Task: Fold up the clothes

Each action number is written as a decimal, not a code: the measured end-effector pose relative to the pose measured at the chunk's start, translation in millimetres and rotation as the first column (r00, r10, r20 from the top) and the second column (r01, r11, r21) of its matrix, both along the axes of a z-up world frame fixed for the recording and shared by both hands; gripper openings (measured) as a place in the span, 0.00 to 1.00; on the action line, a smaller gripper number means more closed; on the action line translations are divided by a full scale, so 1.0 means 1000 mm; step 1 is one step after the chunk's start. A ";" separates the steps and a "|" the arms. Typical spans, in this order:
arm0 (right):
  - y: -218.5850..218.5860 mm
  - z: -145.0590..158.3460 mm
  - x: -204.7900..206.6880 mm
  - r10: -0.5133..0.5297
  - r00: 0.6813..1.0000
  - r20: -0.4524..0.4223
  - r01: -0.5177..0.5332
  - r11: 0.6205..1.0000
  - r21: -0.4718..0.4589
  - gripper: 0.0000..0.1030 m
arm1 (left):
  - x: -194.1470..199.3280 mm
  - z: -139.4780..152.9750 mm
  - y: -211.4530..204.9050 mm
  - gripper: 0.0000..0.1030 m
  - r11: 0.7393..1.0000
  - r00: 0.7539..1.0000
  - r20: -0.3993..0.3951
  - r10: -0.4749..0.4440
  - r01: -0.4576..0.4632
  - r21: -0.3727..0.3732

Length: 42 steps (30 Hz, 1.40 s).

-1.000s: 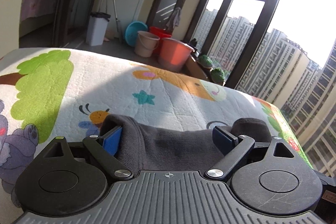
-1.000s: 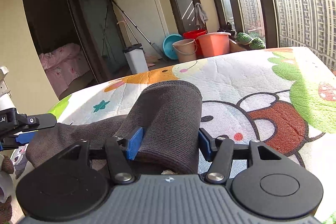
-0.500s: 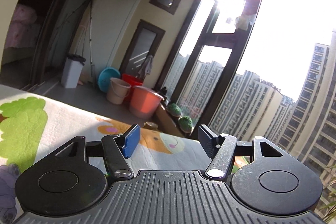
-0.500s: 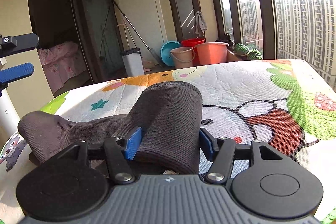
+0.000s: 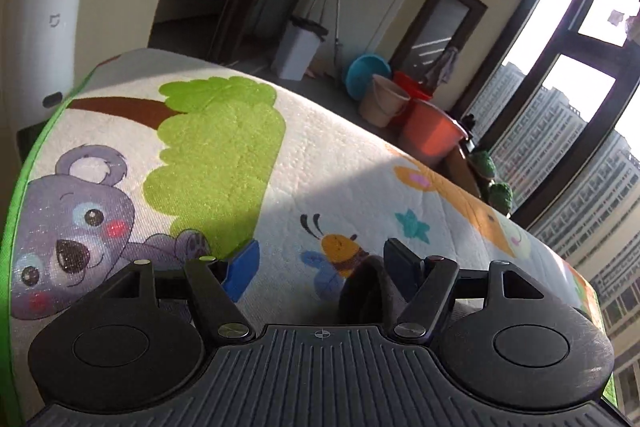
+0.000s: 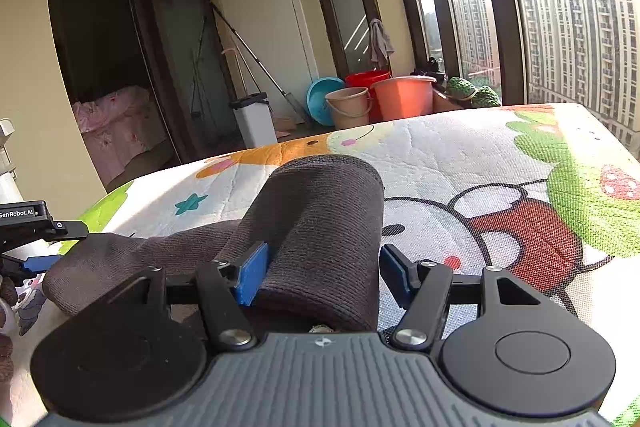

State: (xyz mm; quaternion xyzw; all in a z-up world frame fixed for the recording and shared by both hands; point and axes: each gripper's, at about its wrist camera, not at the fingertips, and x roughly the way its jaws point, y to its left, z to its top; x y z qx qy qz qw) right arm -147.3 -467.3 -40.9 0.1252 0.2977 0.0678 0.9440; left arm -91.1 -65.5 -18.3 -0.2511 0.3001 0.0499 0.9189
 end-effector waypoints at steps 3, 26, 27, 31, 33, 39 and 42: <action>0.007 0.002 -0.001 0.005 1.000 0.007 -0.005 0.999 -0.044 0.58 | 0.002 0.022 -0.004 0.71 0.991 0.991 0.058 -0.118 0.121 -0.056; 0.077 0.032 -0.031 0.354 0.933 0.058 -0.310 0.876 -0.370 0.69 | 0.046 0.010 -0.121 0.79 0.844 0.844 -0.024 -0.535 0.536 0.035; 0.063 0.033 -0.030 0.332 0.942 0.052 -0.305 0.911 -0.279 0.72 | 0.044 0.010 -0.116 0.79 0.851 0.852 -0.022 -0.523 0.524 0.034; 0.018 0.028 -0.017 0.232 0.973 0.010 -0.232 0.969 0.088 0.78 | 0.038 0.011 -0.095 0.80 0.880 0.881 -0.024 -0.473 0.474 0.039; 0.005 0.020 -0.009 0.212 0.977 -0.021 -0.202 0.952 0.229 0.78 | 0.038 0.010 -0.085 0.80 0.888 0.888 -0.030 -0.459 0.460 0.008; 0.037 0.005 0.002 0.249 0.968 -0.034 -0.238 0.950 0.202 0.77 | 0.034 0.010 -0.058 0.79 0.911 0.910 -0.042 -0.413 0.413 -0.013; 0.065 0.013 -0.004 0.269 0.963 0.001 -0.268 0.963 0.037 0.66 | 0.029 0.015 -0.039 0.78 0.912 0.913 -0.020 -0.408 0.406 -0.059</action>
